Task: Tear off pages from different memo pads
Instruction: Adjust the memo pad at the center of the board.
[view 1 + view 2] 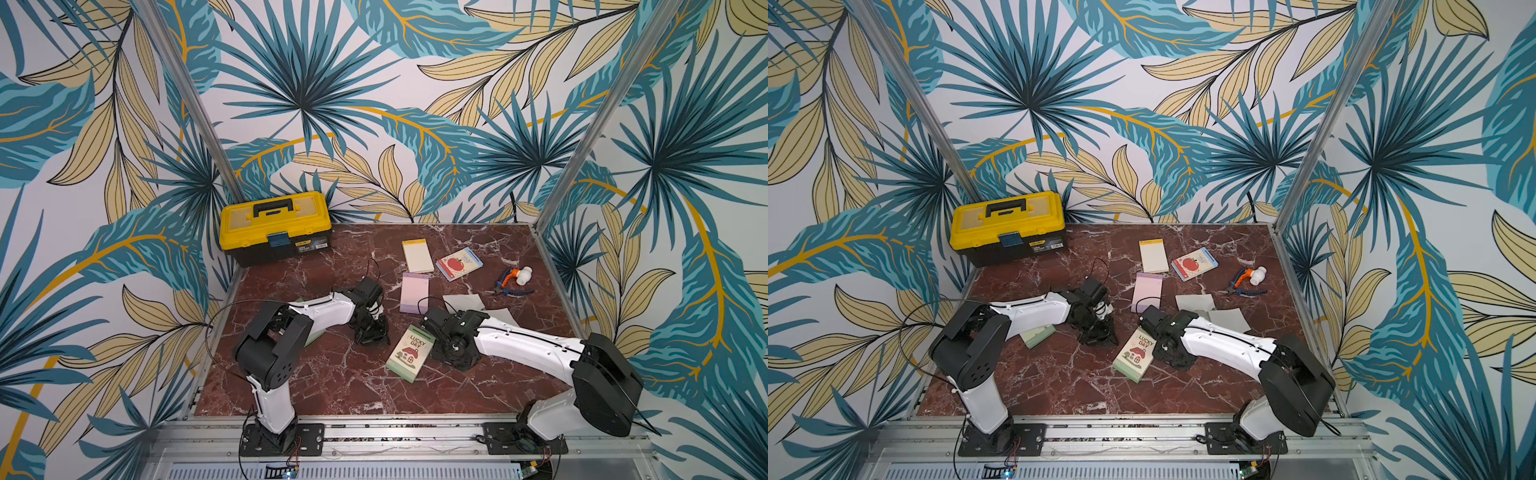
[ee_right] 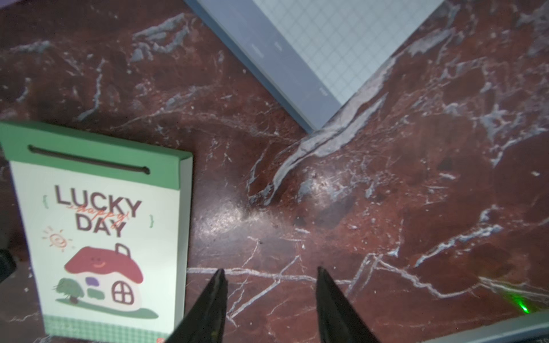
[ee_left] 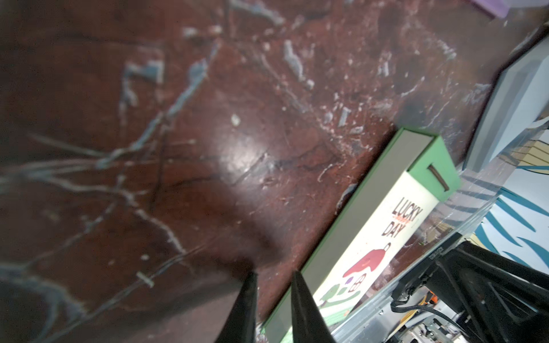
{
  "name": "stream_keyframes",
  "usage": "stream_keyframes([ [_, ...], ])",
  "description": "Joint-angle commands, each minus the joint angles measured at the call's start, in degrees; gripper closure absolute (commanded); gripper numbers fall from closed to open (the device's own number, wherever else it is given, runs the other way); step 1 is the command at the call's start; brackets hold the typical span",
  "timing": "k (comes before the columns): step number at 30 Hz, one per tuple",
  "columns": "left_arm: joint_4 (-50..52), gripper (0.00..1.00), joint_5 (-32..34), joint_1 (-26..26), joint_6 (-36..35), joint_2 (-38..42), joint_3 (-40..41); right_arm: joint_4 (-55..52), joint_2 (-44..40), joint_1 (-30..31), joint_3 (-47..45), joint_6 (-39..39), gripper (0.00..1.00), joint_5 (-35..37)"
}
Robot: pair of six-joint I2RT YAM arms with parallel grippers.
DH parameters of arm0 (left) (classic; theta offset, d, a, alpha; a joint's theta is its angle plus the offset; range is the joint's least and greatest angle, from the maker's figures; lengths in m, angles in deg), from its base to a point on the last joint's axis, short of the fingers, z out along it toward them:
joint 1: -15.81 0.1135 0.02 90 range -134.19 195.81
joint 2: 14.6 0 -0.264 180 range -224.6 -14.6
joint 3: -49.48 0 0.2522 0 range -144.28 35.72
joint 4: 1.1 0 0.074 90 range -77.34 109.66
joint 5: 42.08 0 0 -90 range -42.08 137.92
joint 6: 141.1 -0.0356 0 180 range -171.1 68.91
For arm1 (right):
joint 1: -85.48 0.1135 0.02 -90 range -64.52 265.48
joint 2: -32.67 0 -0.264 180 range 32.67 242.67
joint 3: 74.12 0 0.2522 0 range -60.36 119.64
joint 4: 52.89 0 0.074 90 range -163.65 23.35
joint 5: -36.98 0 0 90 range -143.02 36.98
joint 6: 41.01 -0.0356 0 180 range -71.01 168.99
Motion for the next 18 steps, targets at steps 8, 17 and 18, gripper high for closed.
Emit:
stream_keyframes([
  [8,1.19,0.8,0.83,-3.17,-0.64,-1.63,1.54,4.33,12.92,-1.88,8.02,14.36,0.4,-3.9],
  [17,-0.55,0.8,-1.34,-4.73,3.72,4.06,6.27,1.27,18.61,-3.28,16.98,17.4,0.36,-4.52],
  [18,0.77,0.8,0.02,-4.6,3.55,5.02,6.18,-0.78,18.43,-3.27,18.04,17.16,0.34,-3.58],
])
